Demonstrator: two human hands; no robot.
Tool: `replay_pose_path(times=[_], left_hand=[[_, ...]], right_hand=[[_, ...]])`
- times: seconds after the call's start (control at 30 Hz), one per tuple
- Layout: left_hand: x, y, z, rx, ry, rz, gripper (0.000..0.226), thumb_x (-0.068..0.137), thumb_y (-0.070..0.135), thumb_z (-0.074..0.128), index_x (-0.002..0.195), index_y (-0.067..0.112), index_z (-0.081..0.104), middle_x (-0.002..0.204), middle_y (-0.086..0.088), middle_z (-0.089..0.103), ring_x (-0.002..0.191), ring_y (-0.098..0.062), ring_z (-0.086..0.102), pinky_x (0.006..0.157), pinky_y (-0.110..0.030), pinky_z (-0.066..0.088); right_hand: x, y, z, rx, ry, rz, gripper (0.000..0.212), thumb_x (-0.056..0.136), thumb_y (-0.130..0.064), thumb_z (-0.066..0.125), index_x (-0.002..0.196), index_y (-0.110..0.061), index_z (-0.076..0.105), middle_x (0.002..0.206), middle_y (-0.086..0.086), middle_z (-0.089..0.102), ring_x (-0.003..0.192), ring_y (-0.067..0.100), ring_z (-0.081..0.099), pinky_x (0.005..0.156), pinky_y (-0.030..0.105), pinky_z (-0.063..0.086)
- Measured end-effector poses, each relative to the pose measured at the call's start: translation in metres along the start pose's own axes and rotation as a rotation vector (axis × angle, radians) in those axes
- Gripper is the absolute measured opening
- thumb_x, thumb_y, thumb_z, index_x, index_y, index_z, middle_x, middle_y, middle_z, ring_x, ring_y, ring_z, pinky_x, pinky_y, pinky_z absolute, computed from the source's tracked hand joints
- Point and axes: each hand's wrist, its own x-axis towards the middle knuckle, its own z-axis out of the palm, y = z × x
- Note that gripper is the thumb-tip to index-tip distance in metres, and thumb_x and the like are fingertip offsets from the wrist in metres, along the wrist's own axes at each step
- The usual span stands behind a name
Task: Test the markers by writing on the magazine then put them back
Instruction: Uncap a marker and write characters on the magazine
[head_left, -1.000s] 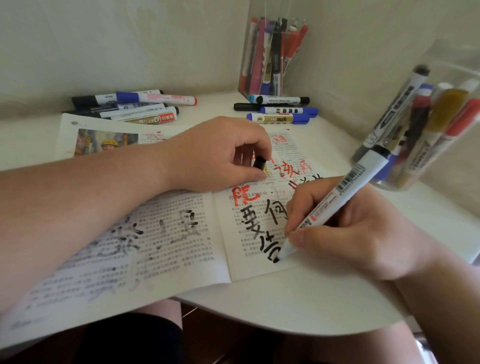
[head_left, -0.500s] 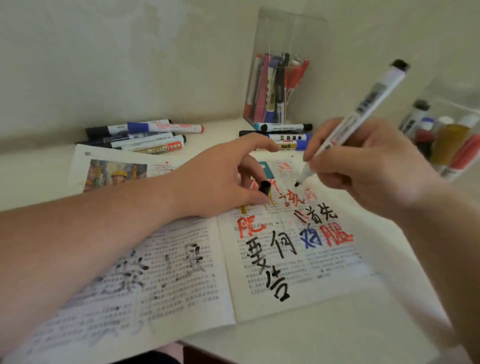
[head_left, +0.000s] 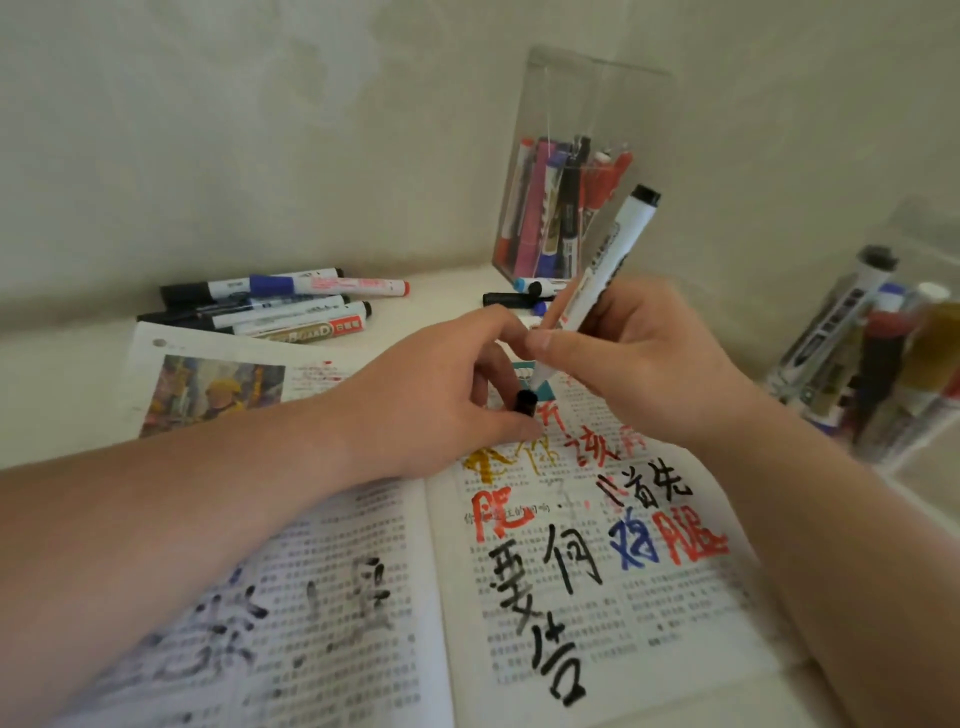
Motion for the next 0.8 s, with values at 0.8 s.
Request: replay_pose_path(times=[0.8], left_hand=[[0.002, -0.004, 0.0, 0.021, 0.002, -0.016, 0.021, 0.076, 0.053, 0.078, 0.07, 0.036, 0.066, 0.065, 0.012, 0.062, 0.058, -0.004, 0.053, 0.059, -0.026, 0.044]], right_hand=[[-0.011, -0.004, 0.003, -0.275, 0.041, -0.089, 0.027, 0.093, -0.036, 0.072, 0.087, -0.009, 0.069, 0.076, 0.011, 0.067, 0.069, 0.03, 0.061, 0.063, 0.043, 0.054]])
